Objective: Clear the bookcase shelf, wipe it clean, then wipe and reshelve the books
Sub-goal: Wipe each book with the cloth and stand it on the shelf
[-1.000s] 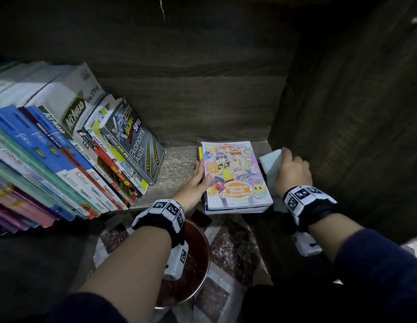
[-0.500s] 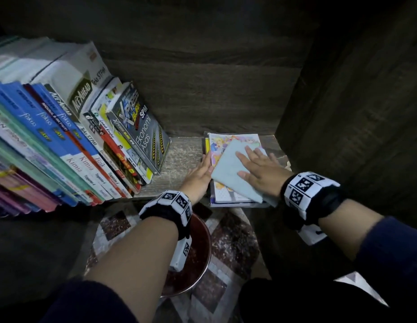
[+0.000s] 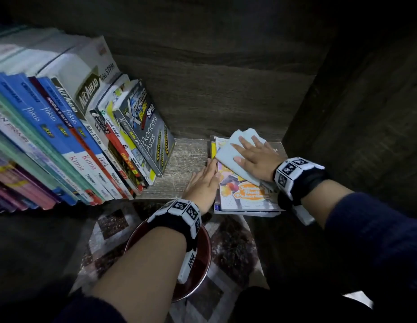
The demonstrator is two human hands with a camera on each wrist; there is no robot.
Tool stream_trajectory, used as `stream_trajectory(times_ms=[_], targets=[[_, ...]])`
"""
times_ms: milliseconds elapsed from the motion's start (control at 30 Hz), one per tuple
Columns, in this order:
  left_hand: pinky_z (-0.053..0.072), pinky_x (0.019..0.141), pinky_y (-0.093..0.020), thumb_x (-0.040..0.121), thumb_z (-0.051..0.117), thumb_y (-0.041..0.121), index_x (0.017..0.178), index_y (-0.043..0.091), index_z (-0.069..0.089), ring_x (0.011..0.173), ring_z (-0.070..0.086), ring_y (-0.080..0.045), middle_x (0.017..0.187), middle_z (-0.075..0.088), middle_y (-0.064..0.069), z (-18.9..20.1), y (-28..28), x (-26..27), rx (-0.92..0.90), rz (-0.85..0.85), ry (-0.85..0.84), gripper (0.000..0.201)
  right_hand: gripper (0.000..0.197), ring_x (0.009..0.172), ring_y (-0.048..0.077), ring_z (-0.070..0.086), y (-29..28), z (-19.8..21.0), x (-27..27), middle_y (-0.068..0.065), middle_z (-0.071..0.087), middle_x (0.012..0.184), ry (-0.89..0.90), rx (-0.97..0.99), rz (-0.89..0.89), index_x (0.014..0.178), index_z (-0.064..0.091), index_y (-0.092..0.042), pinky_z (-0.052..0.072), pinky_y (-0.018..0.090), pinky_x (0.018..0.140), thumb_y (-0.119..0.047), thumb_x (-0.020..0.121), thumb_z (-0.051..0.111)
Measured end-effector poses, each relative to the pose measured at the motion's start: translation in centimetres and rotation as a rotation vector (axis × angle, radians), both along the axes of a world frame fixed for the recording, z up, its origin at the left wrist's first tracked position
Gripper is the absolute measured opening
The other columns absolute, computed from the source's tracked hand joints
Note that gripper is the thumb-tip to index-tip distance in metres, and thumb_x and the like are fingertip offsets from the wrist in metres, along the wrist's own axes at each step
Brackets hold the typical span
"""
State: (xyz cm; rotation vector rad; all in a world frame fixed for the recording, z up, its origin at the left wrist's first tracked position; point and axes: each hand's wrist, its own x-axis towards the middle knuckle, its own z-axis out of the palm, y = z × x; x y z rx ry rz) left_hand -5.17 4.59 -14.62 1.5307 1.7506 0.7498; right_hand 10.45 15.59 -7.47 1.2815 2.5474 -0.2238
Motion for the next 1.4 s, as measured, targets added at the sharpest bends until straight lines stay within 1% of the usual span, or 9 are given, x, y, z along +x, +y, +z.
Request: stream_trajectory(times_ms=[300,500,700,967,1100,1167,1267,1333,1400], targets=[[0.003,0.121,-0.036,0.106,0.019,0.033,0.152,0.042,0.003,0.148,0.006,-0.009,0.162,0.001,0.010,0.1,-0.1,0.3,0.027,0.004,-0.002,0.049,0.063,0.146,0.019,-0.021,-5.9,1.0,4.9,-0.009,-0.018,0.159,-0.112,-0.056,0.139,0.152,-0.004,-0.038,-0.009,0.042,0.119,-0.057,0.098,0.023],[0.000,0.121,-0.033,0.106,0.017,0.036,0.151,0.044,0.002,0.148,0.003,-0.007,0.161,-0.002,0.014,0.3,-0.5,0.3,0.020,-0.008,0.001,0.048,0.063,0.147,0.022,-0.017,-2.1,0.8,4.2,-0.002,-0.014,0.161,-0.205,0.056,-0.011,0.152,-0.007,-0.033,-0.009,0.044,0.118,-0.057,0.098,0.015],[-0.002,0.121,-0.032,0.106,0.015,0.037,0.151,0.046,0.002,0.148,0.003,-0.007,0.161,-0.002,0.014,0.3,-0.4,0.3,0.018,-0.001,0.008,0.048,0.052,0.146,0.028,-0.018,-1.7,0.6,0.5,0.004,-0.016,0.160,-0.152,-0.006,-0.004,0.148,-0.009,-0.047,-0.007,0.046,0.118,-0.048,0.102,0.017],[-0.004,0.121,-0.032,0.106,0.014,0.038,0.150,0.048,0.000,0.148,0.002,-0.006,0.161,-0.003,0.015,-0.5,-0.1,0.1,0.029,-0.011,0.018,0.048,0.053,0.144,0.019,-0.025,-7.9,0.5,5.7,-0.004,-0.019,0.159,-0.094,-0.077,0.170,0.145,-0.007,-0.054,-0.011,0.039,0.117,-0.051,0.101,0.023],[-0.005,0.121,-0.032,0.105,0.013,0.042,0.149,0.051,-0.002,0.148,0.000,-0.006,0.161,-0.004,0.016,-1.1,0.1,0.0,0.033,-0.012,0.020,0.047,0.053,0.147,0.024,-0.014,-5.7,-0.2,7.1,0.000,-0.009,0.161,0.030,-0.083,-0.029,0.149,0.009,-0.047,0.003,0.047,0.120,-0.046,0.101,0.031],[-0.005,0.121,-0.032,0.105,0.012,0.042,0.150,0.050,-0.002,0.148,0.001,-0.005,0.161,-0.004,0.016,-1.1,0.1,0.1,0.034,-0.015,0.031,0.047,0.053,0.149,0.028,0.001,-3.8,-1.1,6.8,0.009,-0.001,0.162,0.215,-0.057,-0.176,0.150,0.017,-0.040,0.010,0.039,0.120,-0.036,0.102,0.039],[-0.004,0.121,-0.033,0.105,0.011,0.043,0.149,0.050,-0.003,0.148,0.002,-0.005,0.161,-0.004,0.015,-1.1,0.2,0.0,0.032,-0.024,0.042,0.047,0.054,0.142,0.030,0.030,-1.5,-1.3,6.2,0.011,0.014,0.160,0.449,0.159,-0.387,0.146,0.035,-0.035,0.027,0.030,0.112,-0.020,0.097,0.052],[-0.005,0.121,-0.032,0.105,0.012,0.042,0.149,0.049,-0.004,0.148,0.002,-0.005,0.161,-0.004,0.015,-0.8,0.1,-0.1,0.026,-0.024,0.031,0.047,0.057,0.142,0.031,0.027,-0.7,-0.8,5.7,0.009,0.014,0.160,0.361,0.279,-0.485,0.146,0.036,-0.033,0.034,0.037,0.108,-0.022,0.094,0.056],[-0.006,0.119,-0.028,0.105,0.012,0.041,0.149,0.048,-0.004,0.147,0.002,-0.004,0.161,-0.004,0.015,-0.6,-0.1,0.0,0.024,-0.022,0.033,0.048,0.061,0.142,0.034,0.023,-1.3,0.3,5.0,0.011,0.019,0.158,0.105,0.428,-0.485,0.147,0.032,-0.030,0.036,0.046,0.102,-0.040,0.091,0.055]])
